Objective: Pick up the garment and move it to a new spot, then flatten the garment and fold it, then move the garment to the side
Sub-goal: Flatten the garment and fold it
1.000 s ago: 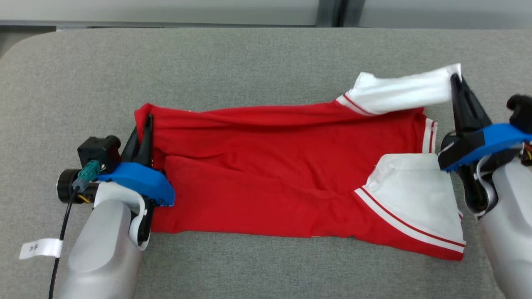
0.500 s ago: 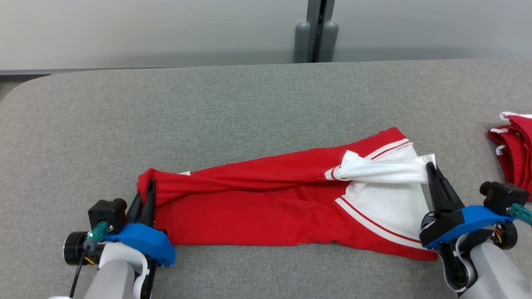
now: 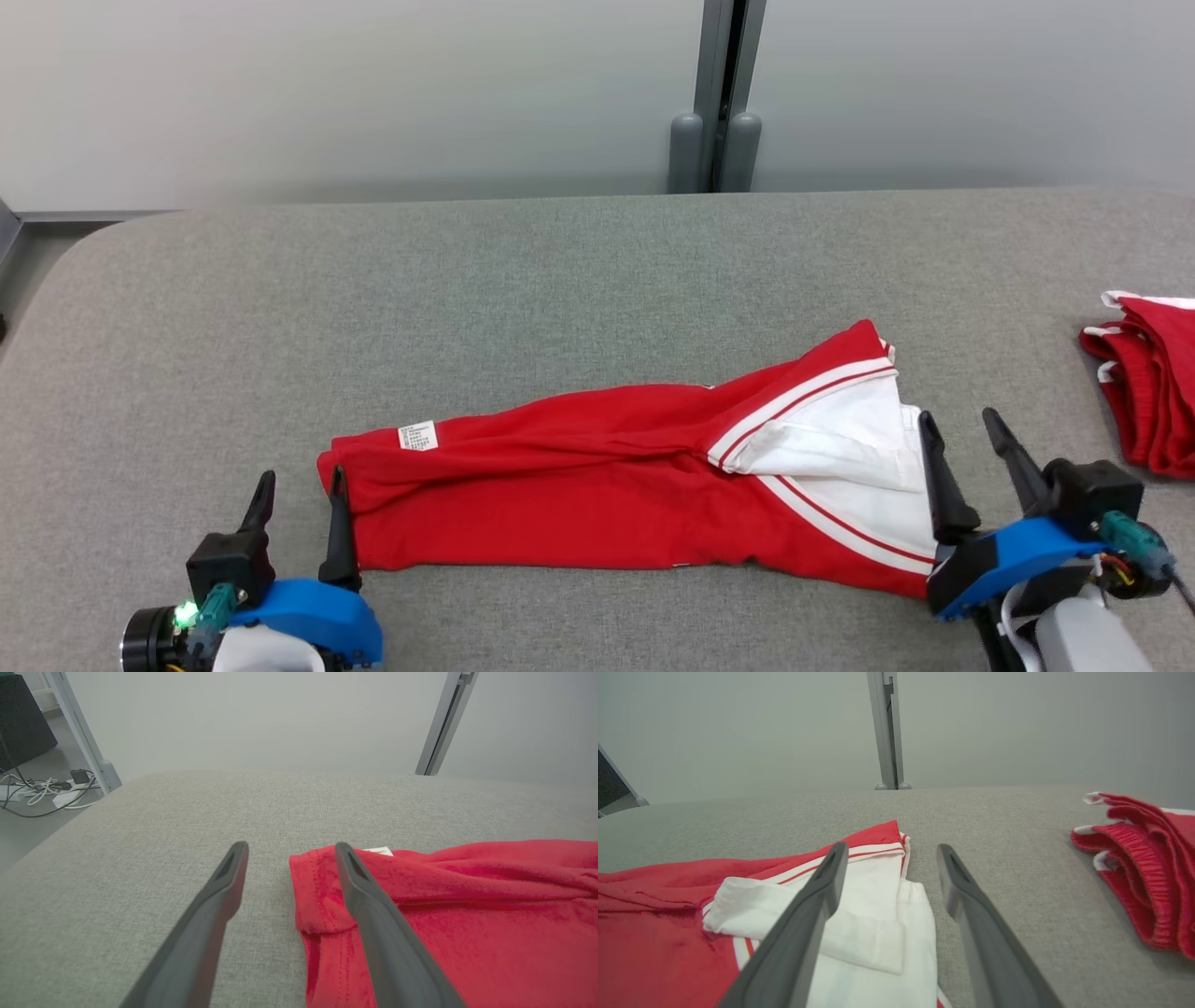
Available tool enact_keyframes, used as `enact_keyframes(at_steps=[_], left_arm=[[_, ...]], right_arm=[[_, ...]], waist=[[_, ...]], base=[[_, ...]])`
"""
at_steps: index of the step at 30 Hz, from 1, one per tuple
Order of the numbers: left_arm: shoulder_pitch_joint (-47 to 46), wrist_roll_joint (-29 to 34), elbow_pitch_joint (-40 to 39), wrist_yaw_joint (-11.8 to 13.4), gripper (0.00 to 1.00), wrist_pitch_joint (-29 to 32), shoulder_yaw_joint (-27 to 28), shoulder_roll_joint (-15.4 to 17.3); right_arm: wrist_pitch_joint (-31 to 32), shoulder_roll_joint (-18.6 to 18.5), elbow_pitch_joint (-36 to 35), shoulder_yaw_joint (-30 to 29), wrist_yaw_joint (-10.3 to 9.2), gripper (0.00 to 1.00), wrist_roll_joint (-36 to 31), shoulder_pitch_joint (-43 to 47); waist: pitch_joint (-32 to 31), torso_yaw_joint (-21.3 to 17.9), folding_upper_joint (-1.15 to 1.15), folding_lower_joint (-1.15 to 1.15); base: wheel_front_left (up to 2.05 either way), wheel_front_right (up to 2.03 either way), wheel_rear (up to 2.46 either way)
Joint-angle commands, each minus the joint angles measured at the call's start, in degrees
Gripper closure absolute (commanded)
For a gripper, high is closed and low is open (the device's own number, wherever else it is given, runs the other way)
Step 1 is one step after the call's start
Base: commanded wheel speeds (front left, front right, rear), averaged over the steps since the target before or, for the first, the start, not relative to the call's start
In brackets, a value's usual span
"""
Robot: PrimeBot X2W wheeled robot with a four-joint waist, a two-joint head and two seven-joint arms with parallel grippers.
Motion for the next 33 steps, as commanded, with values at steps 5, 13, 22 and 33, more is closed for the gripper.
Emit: enact_keyframes(at_steps=[5,13,22,33], left_arm=[[4.8,1.7,-4.9,0.0,0.00,-0.1,0.3,-1.5],[12.3,1.0,-9.6,-0.1,0.00,-0.1,-1.9,-3.0],[14.6,-1.1,-11.1,0.6,0.00,-0.1,-6.1,-3.0],[10.7,-2.9,-10.6,0.9,0.00,-0.1,-8.0,-3.0]], right_arm=[[-0.1,3.8,-2.1,-2.0,-0.01,0.00,-7.2,4.6],[-0.1,6.4,-1.5,-3.6,-0.01,0.00,-9.0,10.0],[-0.1,6.6,-0.6,-3.5,0.00,0.00,-7.2,11.3],[-0.1,6.6,4.9,-5.0,0.00,0.00,-8.7,1.2]], waist=[[-2.4,-0.4,0.00,0.01],[-5.9,-0.8,0.00,0.01],[-6.5,-0.7,0.00,0.01],[0.1,1.4,0.00,0.01]], base=[[0.00,0.00,0.00],[0.00,0.00,0.00],[0.00,0.00,0.00],[0.00,0.00,0.00]])
